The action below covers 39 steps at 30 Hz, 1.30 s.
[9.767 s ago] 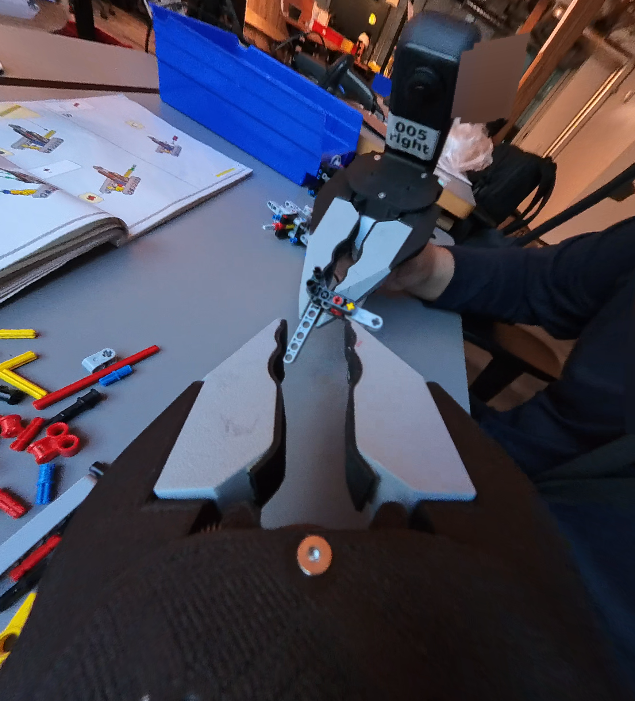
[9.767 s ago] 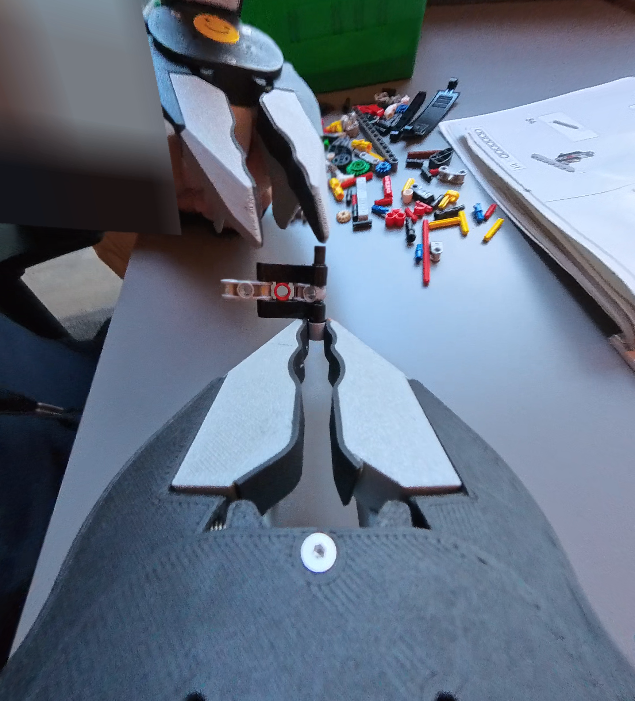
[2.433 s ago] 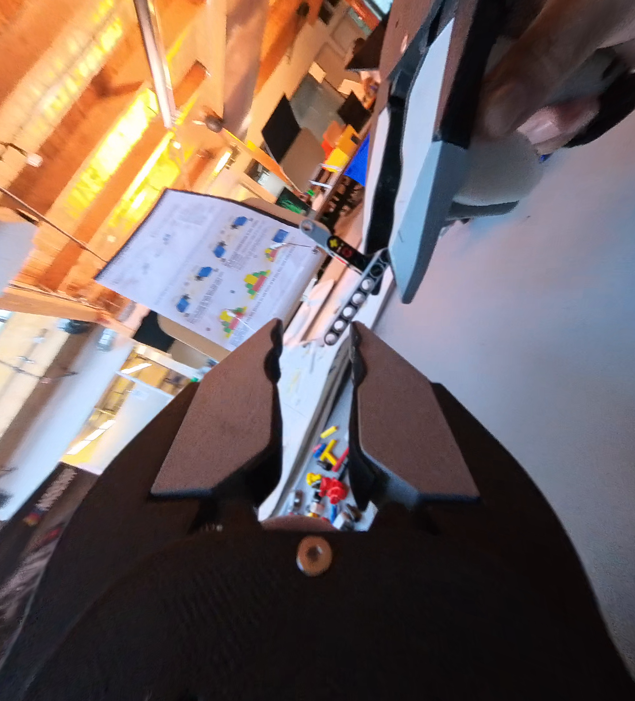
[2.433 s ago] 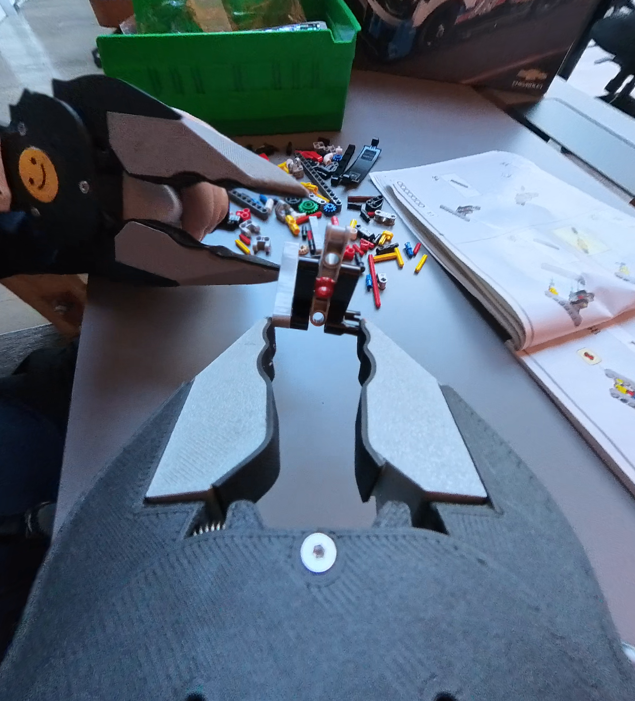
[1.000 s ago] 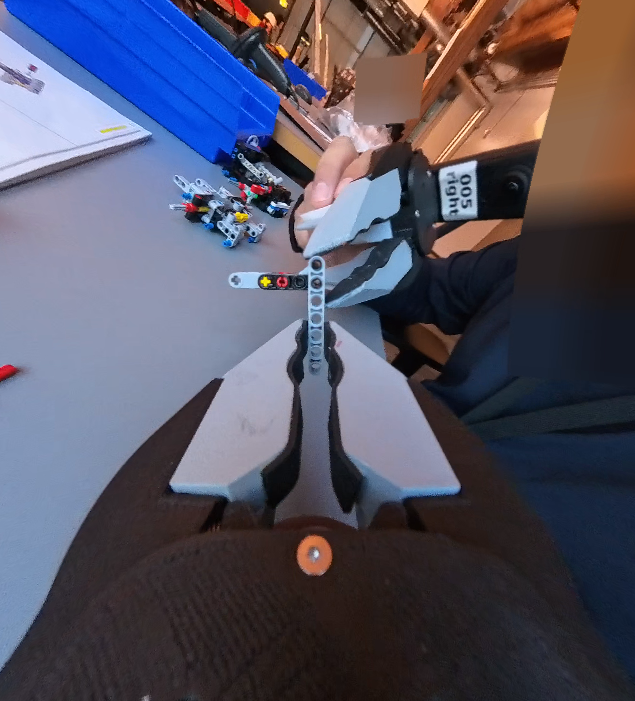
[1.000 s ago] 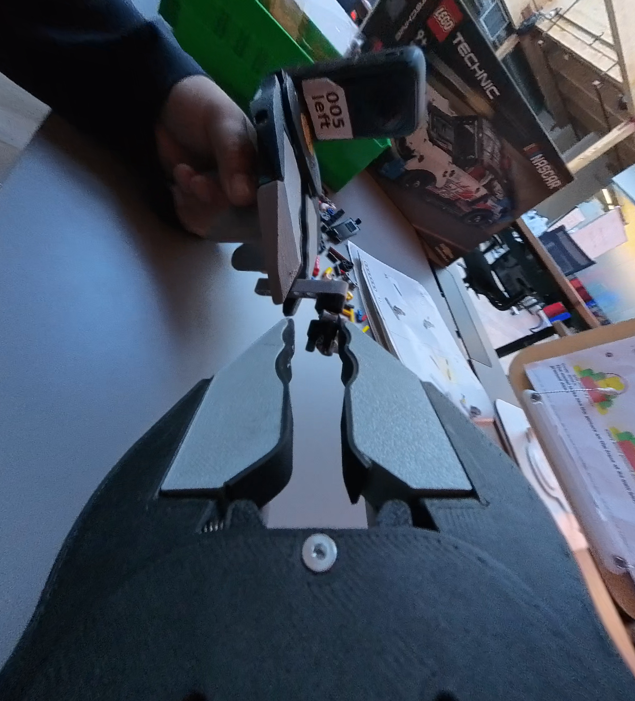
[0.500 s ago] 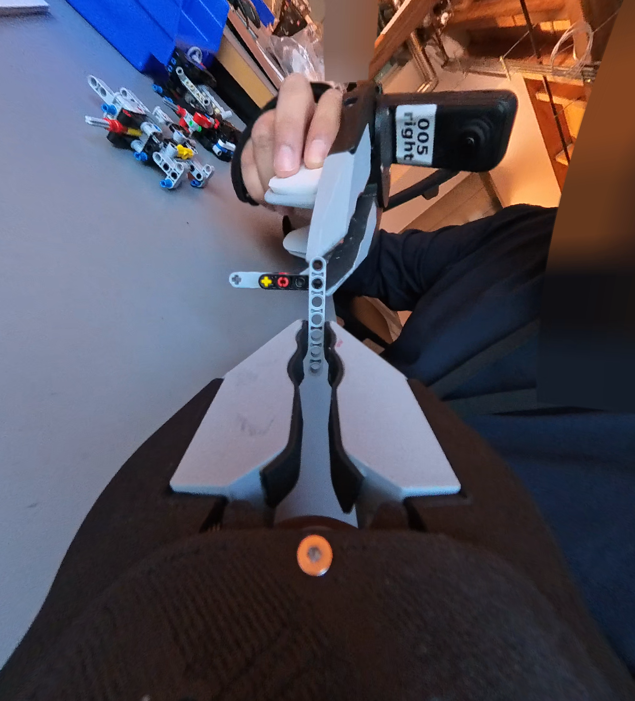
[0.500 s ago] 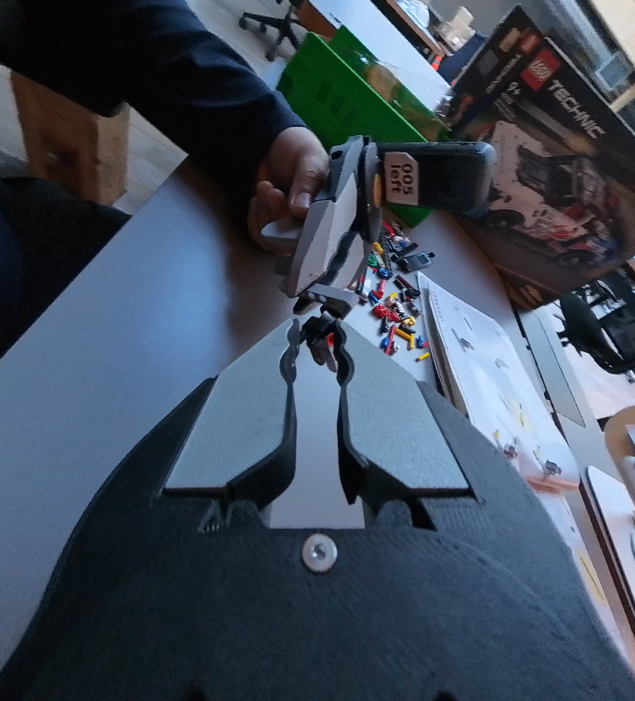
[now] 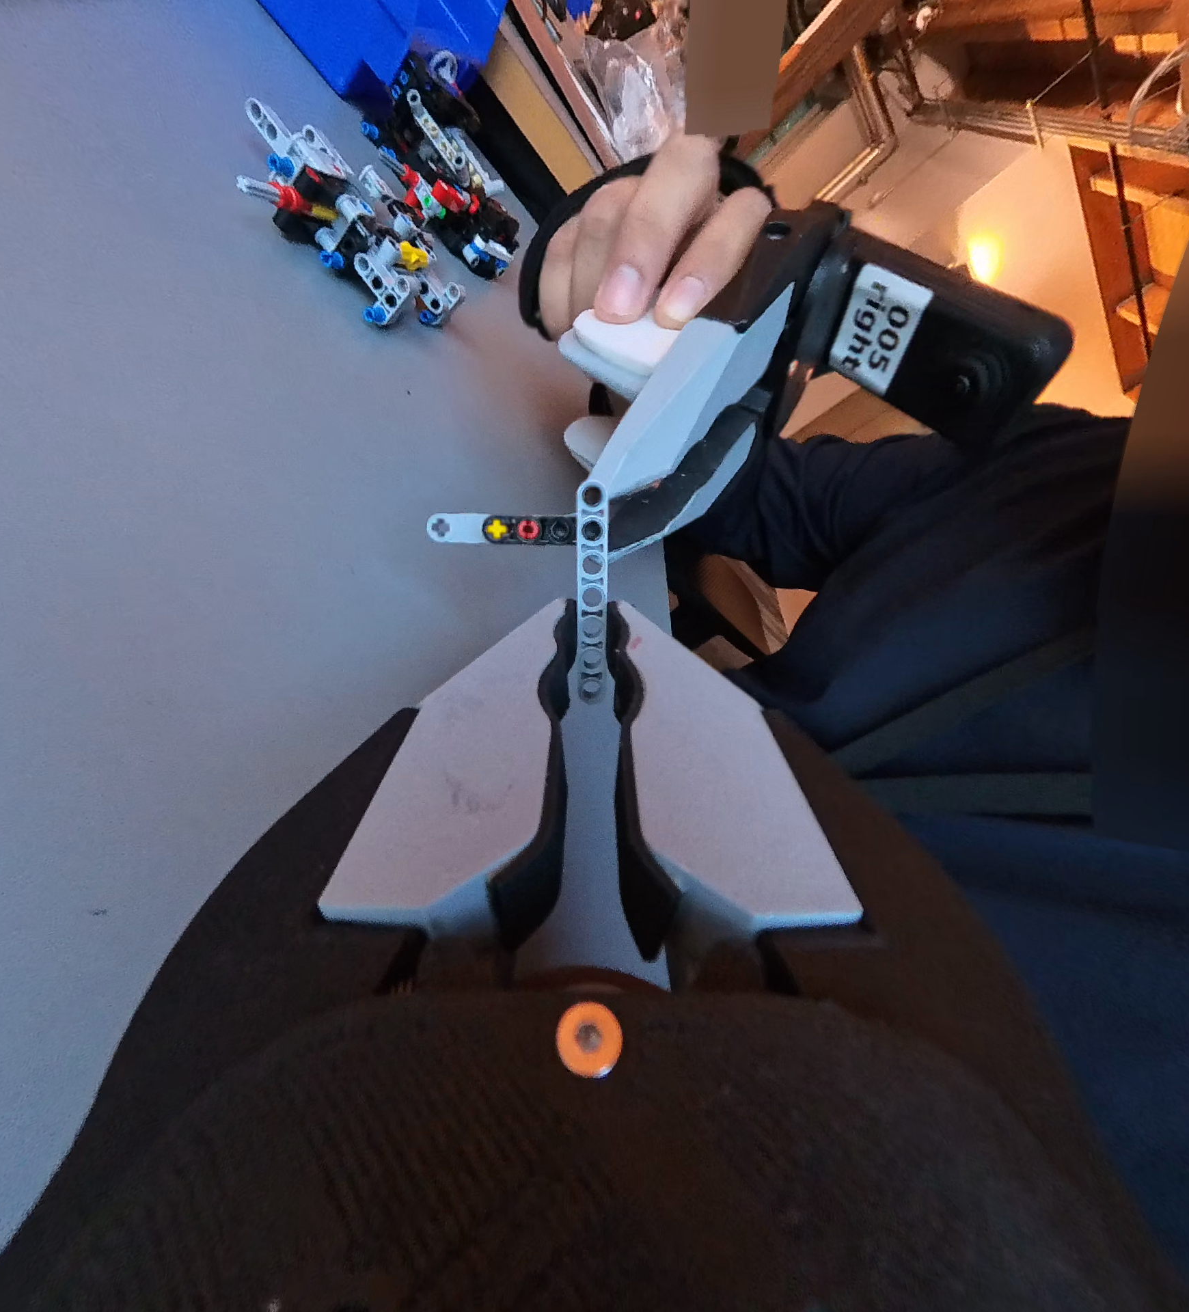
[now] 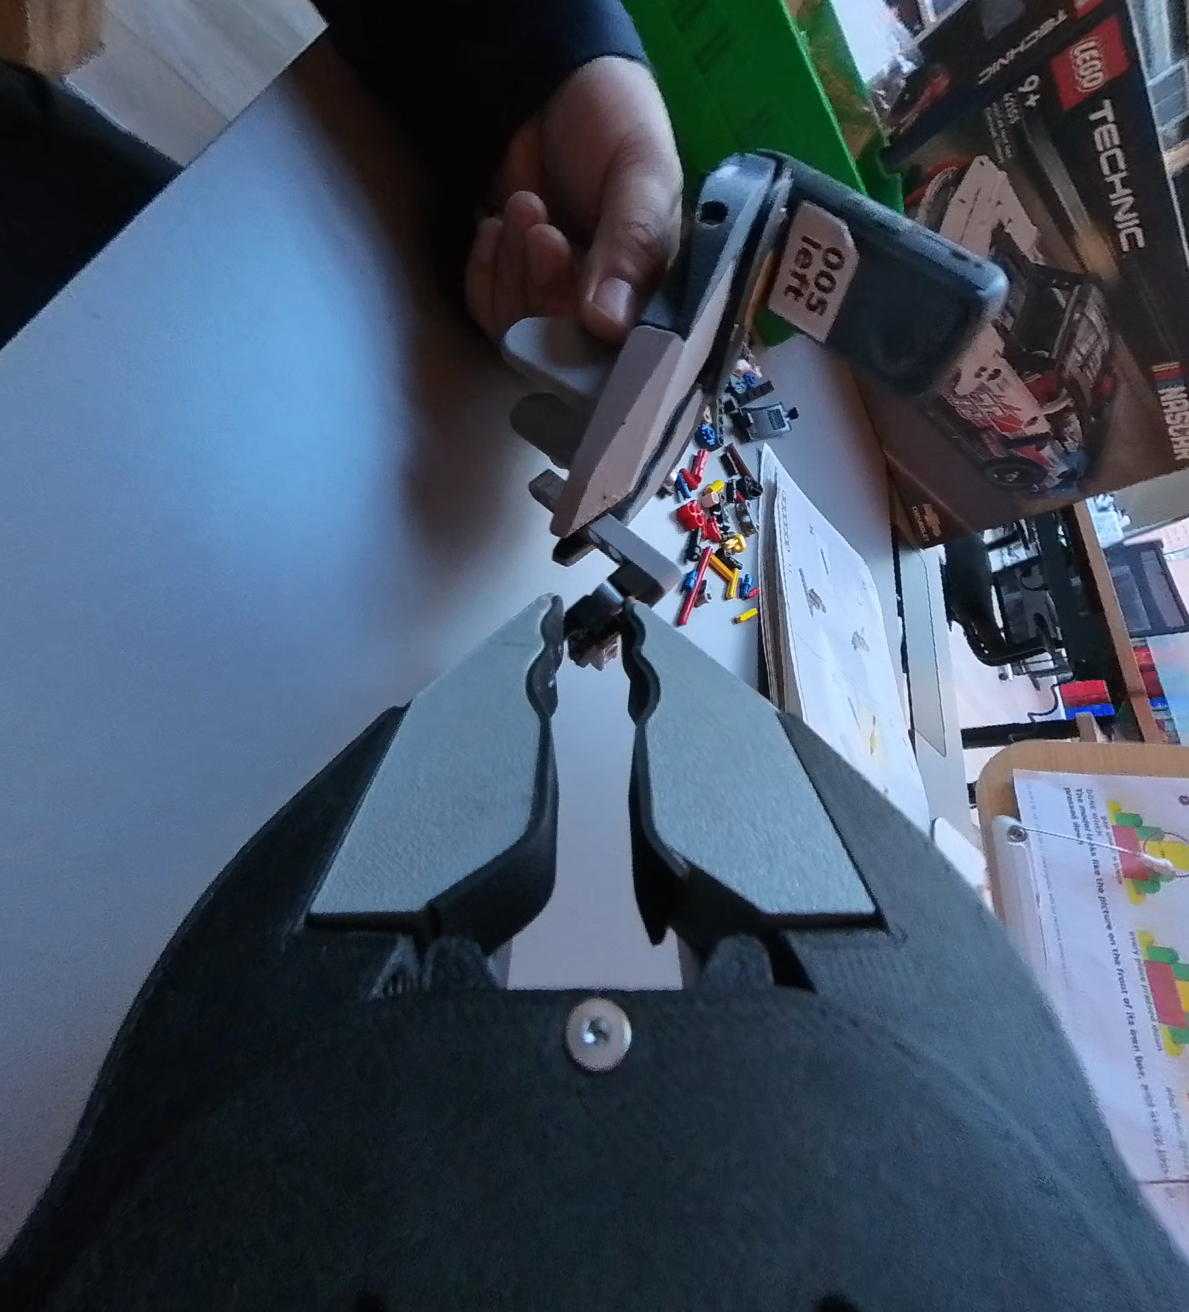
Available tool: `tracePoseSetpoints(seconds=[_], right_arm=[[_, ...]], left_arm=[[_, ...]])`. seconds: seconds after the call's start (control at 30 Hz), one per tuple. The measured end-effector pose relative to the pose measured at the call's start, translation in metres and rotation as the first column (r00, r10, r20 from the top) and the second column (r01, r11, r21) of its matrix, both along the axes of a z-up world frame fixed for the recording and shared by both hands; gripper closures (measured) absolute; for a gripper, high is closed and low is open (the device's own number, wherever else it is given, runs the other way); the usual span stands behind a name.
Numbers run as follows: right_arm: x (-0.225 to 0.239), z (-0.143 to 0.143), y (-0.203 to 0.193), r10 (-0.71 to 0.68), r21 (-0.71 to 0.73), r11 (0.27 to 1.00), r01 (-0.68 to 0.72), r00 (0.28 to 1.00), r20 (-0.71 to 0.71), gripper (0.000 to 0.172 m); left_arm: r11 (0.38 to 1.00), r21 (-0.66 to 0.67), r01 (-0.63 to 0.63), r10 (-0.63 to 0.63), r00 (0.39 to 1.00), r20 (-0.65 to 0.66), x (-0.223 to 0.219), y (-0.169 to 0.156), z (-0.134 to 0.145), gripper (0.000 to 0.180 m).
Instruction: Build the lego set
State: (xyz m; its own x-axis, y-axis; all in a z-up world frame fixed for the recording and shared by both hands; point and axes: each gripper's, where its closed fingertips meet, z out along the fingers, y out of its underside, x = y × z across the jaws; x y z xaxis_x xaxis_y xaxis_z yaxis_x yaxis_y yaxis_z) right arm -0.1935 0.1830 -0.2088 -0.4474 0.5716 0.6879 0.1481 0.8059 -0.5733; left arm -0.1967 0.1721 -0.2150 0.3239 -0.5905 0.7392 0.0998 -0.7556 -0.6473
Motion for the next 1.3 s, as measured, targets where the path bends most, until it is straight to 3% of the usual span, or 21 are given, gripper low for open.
tracePoseSetpoints(seconds=[0.17,0.27,0.33,0.4,0.47,0.53,0.63,0.9,1.07,1.17,1.23,1.3], right_arm=[[0.001,0.022,0.005,-0.009,-0.237,0.972,-0.005,0.998,-0.056,0.149],[0.002,0.033,0.004,0.009,-0.345,0.938,-0.04,0.996,-0.09,0.152],[0.004,0.039,-0.004,0.047,-0.427,0.901,-0.081,0.995,-0.09,0.153],[0.003,0.043,-0.009,0.067,-0.54,0.837,-0.091,0.996,-0.063,0.15],[0.001,0.045,-0.01,0.079,-0.652,0.755,-0.07,0.997,-0.015,0.147],[-0.001,0.042,-0.008,0.081,-0.716,0.697,-0.032,0.996,0.034,0.148],[-0.003,0.033,-0.005,0.082,-0.736,0.677,0.013,0.992,0.093,0.152],[-0.004,0.037,-0.008,0.118,-0.806,0.592,0.006,0.989,0.094,0.158],[-0.011,0.037,-0.001,0.085,-0.848,0.529,0.036,0.992,0.095,0.158],[-0.02,0.04,0.013,0.02,-0.908,0.413,0.067,0.996,0.082,0.157],[-0.022,0.043,0.015,0.041,-0.951,0.303,0.056,0.997,0.071,0.157],[-0.023,0.045,0.017,0.052,-0.97,0.241,0.04,0.997,0.054,0.157]], left_arm=[[0.982,0.188,-0.025,0.012,0.997,0.071,-0.004,-0.003,0.024,0.176],[0.912,0.409,-0.024,0.029,1.0,-0.007,-0.006,-0.009,0.037,0.176],[0.779,0.627,0.007,0.127,0.977,-0.169,-0.009,-0.009,0.037,0.176],[0.578,0.808,0.111,0.263,0.912,-0.313,-0.009,-0.009,0.032,0.176],[0.389,0.903,0.179,0.404,0.848,-0.343,-0.009,-0.006,0.032,0.176],[0.337,0.914,0.226,0.475,0.797,-0.372,-0.01,-0.001,0.028,0.176],[0.254,0.941,0.225,0.55,0.766,-0.332,-0.012,0.001,0.038,0.176],[0.199,0.933,0.299,0.629,0.691,-0.356,-0.011,0.005,0.033,0.176],[0.225,0.926,0.302,0.685,0.627,-0.371,-0.018,0.012,0.032,0.176],[0.219,0.924,0.314,0.781,0.512,-0.358,-0.028,0.022,0.037,0.176],[0.204,0.924,0.323,0.812,0.472,-0.344,-0.029,0.024,0.041,0.176],[0.198,0.924,0.327,0.827,0.451,-0.337,-0.031,0.025,0.042,0.176]])
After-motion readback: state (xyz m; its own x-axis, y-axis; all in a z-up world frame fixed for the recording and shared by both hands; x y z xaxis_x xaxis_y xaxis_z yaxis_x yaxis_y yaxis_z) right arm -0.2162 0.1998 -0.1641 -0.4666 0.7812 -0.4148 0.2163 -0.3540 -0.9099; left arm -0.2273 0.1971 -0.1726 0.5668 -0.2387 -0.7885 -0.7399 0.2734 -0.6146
